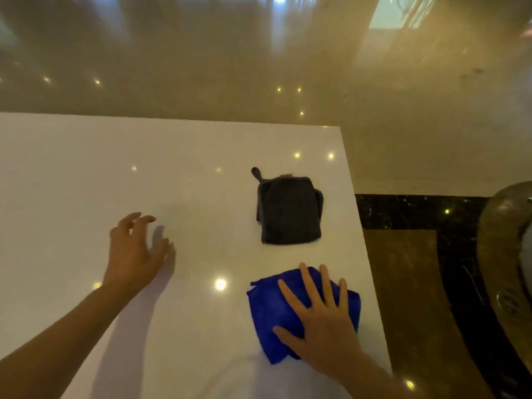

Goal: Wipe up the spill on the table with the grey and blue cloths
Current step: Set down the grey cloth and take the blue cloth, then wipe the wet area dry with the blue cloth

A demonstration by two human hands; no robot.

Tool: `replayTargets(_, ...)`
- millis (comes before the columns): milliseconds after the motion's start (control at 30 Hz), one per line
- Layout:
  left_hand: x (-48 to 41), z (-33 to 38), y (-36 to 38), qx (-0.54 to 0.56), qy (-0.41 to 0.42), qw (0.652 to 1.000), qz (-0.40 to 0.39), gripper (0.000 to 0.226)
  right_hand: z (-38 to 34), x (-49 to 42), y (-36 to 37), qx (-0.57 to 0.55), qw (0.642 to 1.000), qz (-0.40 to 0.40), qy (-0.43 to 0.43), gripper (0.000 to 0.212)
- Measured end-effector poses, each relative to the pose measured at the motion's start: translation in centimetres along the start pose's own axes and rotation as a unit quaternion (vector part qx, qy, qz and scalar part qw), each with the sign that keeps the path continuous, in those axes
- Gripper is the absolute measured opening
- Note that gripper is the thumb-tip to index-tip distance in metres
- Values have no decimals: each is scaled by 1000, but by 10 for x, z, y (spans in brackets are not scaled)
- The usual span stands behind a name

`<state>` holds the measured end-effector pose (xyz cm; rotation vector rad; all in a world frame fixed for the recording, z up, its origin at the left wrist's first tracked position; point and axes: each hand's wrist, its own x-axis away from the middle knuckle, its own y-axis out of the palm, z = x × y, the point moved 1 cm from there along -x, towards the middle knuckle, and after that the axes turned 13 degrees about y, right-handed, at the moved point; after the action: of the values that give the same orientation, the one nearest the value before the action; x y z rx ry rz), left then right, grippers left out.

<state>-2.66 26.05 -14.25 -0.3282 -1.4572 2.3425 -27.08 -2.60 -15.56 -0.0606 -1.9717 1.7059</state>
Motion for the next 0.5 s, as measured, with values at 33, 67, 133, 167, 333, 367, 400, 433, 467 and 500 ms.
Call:
replayTargets(33,26,-30,-10,-36,-54,998,23,56,-5,5,4,20,1000,7,14,78)
replayTargets(67,56,-61,-19,-61,-126,990,36,58,-11,7,7,22,998,20,46,79)
replayTargets(133,113,-107,-36,-82,-252,964,30,64,-35,10,10,-5,993,23,117,83)
replayTargets(167,142,-124,-44,-88,-302,949,16,70,-58,15,16,-18,993,15,116,86)
replayTargets(333,217,-149,-44,-130,-332,934,-19,77,-200,80,63,4,975,21,-223,80)
replayTargets(367,217,-148,-43,-117,-328,938,-7,76,-216,81,67,18,950,33,-308,75)
replayTargets(400,217,-150,-42,-105,-326,939,3,74,-228,74,71,25,920,25,-390,69)
replayTargets(433,216,-149,-42,-103,-321,941,13,73,-230,57,68,23,893,17,-449,65)
replayTargets(467,216,-151,-42,-103,-317,943,23,72,-227,27,56,25,880,17,-474,62)
replayTargets(500,219,-154,-40,-100,-316,943,32,71,-227,-14,40,30,891,39,-452,61)
